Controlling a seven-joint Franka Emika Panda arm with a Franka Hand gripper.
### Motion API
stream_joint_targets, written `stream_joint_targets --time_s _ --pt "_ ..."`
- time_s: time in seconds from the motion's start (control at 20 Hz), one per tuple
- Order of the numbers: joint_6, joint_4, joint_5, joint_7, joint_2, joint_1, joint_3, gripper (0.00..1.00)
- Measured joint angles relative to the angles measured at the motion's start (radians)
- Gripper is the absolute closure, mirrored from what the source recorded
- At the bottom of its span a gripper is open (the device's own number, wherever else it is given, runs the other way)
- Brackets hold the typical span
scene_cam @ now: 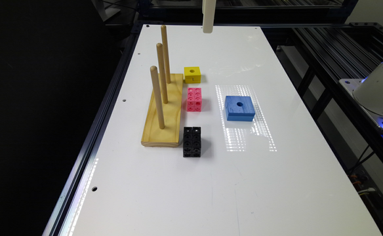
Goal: Pick up pink block.
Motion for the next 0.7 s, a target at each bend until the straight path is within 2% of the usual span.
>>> stream_joint_targets --time_s 0.5,0.6,0.7 --pt "0.000 -0.002 -0.0016 -0.003 0.000 -0.002 -0.001 0.00" --pt "0.000 -0.002 -0.0025 -0.007 0.000 -0.006 -0.002 0.00" --pt "0.000 -0.002 -0.0032 -0.014 0.000 -0.015 -0.002 0.00"
